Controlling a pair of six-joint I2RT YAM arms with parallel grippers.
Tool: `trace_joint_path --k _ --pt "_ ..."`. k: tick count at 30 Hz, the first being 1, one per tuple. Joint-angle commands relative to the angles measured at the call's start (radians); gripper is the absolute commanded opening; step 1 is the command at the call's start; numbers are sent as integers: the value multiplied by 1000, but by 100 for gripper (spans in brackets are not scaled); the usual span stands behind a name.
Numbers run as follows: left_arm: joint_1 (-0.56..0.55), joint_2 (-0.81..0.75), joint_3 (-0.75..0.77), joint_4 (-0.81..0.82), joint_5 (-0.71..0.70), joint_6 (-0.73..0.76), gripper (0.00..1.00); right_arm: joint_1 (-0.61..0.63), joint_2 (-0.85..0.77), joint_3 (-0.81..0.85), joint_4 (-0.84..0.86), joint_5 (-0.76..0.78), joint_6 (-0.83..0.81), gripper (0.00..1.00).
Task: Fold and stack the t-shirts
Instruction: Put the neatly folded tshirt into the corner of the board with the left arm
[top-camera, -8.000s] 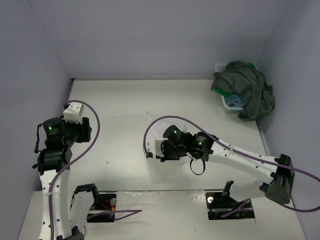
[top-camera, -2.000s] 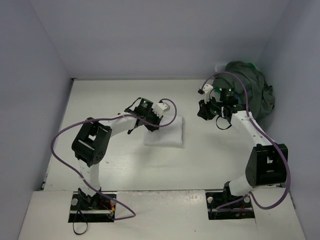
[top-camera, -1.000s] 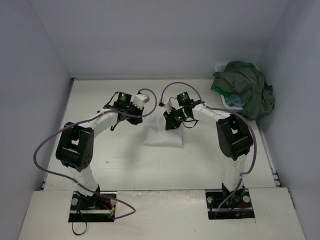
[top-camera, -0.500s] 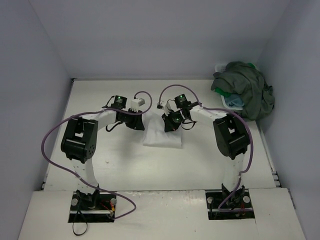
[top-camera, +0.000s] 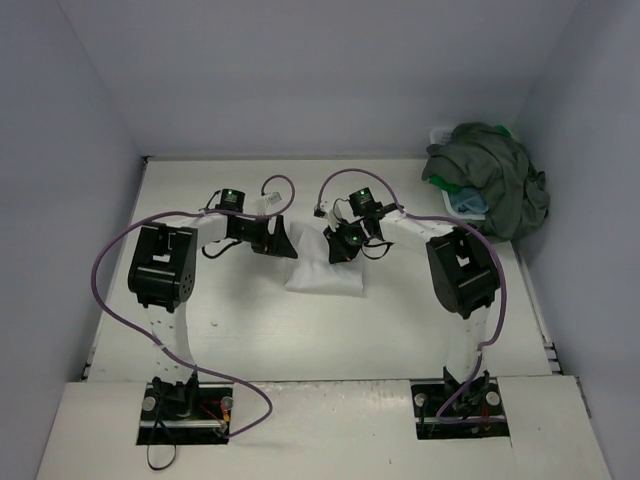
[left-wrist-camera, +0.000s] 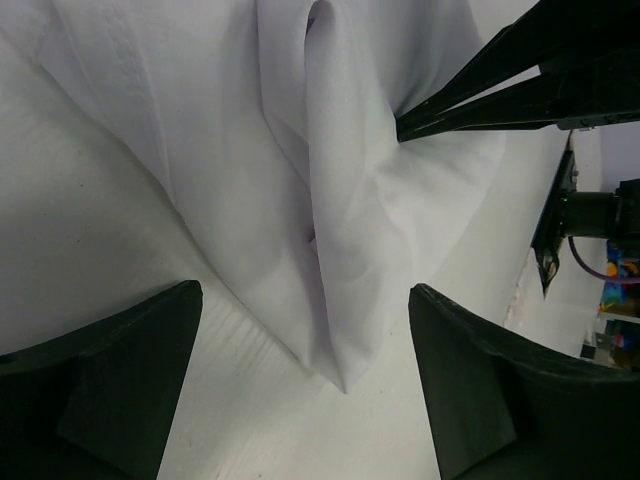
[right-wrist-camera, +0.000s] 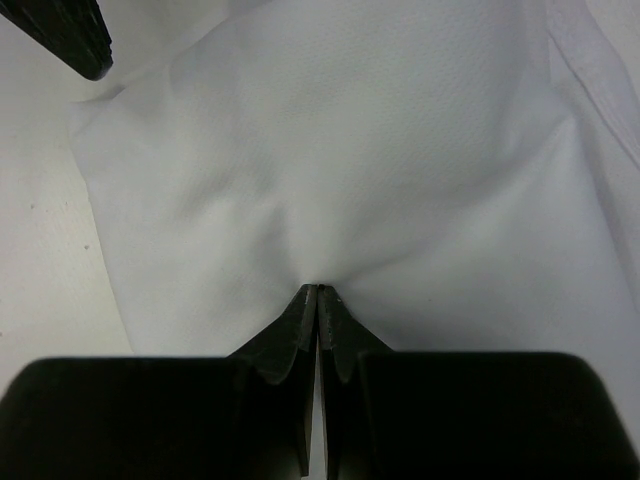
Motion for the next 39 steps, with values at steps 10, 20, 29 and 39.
trace_joint_path --k 10,20,29,39 --pt "6 51 -10 102 2 -119 80 9 -42 27 11 -12 -5 0" --pt "0 -61 -78 179 -275 -196 80 8 -48 25 8 -24 -8 0" --pt "-26 -39 -72 187 -315 -281 80 5 -62 25 5 -30 -8 0" --pt "-83 11 -89 211 -249 -299 80 -3 -60 22 4 -38 -14 0"
